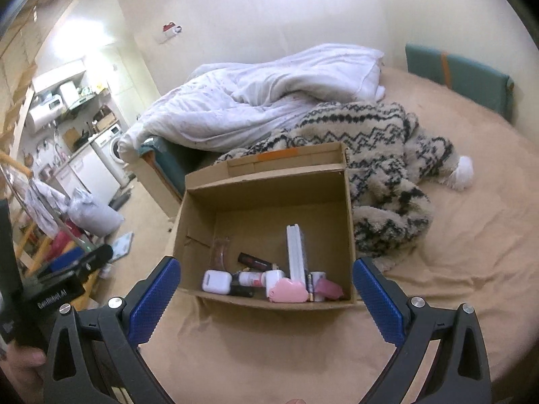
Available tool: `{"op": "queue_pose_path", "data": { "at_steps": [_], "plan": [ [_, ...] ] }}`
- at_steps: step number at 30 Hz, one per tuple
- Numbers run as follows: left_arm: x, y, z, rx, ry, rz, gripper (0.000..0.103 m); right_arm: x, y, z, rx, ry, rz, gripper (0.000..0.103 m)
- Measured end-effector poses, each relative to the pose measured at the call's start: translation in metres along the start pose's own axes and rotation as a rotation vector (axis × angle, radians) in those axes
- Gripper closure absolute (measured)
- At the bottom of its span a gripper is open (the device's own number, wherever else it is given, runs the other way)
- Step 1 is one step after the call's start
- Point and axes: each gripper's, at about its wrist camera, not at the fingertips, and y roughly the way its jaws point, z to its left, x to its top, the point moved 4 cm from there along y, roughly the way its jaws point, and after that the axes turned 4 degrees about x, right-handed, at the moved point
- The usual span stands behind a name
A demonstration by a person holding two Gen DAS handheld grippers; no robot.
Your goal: Organize rigid objects
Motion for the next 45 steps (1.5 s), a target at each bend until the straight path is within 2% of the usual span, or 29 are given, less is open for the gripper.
{"op": "queue_pose_path", "data": {
  "at_steps": [3, 6, 12, 19, 45],
  "plan": [
    [-0.009, 0.009, -0.002, -0.024, 0.004, 0.035, 0.0, -0.005, -0.004, 0.0, -0.013, 0.007, -0.037, 0.0],
    [-0.015, 0.018, -0.002, 0.005, 0.006, 0.06, 0.0, -0.005, -0.001, -0.001, -0.038, -0.002, -0.043, 0.0],
    [-0.014, 0.017, -0.004, 0.026, 0.018, 0.029, 0.0, -0.006, 0.009, -0.004, -0.051, 0.008, -0.027, 0.0],
    [-0.016, 0.018, -0.007, 0.009, 0.022, 0.045, 0.0, -0.008, 0.012, -0.001, -0.049, -0.001, -0.021, 0.0],
    [-0.016, 0.018, -0.007, 0.028, 0.026, 0.038, 0.0, -0.01, 0.015, -0.005, -0.055, 0.018, 0.002, 0.0]
  ]
}}
